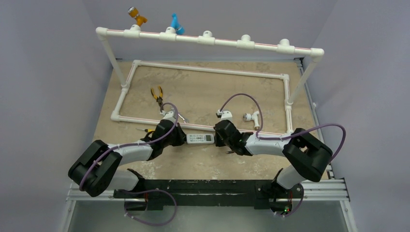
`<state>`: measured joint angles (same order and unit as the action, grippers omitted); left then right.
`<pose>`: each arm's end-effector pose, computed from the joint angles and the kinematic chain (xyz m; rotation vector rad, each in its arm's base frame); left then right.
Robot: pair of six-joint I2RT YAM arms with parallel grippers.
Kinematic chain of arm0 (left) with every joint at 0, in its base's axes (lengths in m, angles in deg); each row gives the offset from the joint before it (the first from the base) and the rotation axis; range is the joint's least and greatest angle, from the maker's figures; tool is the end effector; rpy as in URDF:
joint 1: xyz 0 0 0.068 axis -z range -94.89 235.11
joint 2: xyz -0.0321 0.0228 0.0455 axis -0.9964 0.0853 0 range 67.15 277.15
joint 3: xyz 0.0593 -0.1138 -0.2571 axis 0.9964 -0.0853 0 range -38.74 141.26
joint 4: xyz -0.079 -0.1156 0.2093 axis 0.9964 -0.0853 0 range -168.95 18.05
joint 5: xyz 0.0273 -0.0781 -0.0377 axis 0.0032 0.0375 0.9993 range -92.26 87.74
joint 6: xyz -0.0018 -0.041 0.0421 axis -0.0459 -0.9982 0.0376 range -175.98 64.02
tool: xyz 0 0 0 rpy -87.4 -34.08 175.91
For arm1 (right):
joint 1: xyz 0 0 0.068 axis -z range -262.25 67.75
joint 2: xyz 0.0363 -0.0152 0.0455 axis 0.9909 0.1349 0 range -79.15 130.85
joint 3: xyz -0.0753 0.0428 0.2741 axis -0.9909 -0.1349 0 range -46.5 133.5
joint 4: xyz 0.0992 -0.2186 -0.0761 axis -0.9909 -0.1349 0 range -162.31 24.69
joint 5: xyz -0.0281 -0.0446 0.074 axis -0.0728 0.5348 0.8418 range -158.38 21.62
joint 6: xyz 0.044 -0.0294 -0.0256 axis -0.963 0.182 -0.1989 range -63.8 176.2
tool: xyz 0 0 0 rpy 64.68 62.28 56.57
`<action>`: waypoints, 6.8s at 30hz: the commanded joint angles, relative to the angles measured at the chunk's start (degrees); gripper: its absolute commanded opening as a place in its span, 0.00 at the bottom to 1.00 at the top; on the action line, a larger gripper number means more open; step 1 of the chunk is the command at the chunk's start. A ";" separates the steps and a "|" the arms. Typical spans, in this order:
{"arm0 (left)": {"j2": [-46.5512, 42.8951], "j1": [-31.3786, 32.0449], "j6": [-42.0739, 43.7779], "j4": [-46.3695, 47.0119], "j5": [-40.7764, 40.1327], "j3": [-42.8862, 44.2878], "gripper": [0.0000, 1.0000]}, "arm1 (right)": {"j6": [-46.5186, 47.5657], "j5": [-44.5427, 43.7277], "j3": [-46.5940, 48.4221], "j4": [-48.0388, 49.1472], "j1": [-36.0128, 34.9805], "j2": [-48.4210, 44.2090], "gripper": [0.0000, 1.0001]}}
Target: Load the batteries into the remote control
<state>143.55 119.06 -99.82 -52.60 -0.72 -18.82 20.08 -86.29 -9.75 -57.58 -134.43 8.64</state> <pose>0.1876 -0.1276 0.1517 -0.1855 2.3243 -0.7523 0.1861 0.2185 0.1691 -0.1674 2.3146 0.4343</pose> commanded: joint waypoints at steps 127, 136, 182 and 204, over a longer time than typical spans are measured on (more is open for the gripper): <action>-19.60 25.38 20.02 -28.28 7.67 15.26 0.00 | -3.12 8.23 -9.81 -11.73 -0.73 -52.10 0.87; -21.77 28.94 23.48 -28.45 0.76 15.08 0.00 | -23.89 10.38 -14.17 -5.65 -0.73 -49.83 0.87; -17.85 38.55 28.84 -30.01 -9.39 18.66 0.00 | -33.41 22.57 -21.02 5.58 0.68 -44.40 0.40; -16.81 40.16 29.38 -32.72 -16.17 20.82 0.62 | -33.90 23.05 -21.90 6.20 0.77 -45.28 0.03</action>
<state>126.39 158.10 -71.42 -85.73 -11.45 -1.66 -12.81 -63.21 -32.00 -52.77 -133.93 -36.19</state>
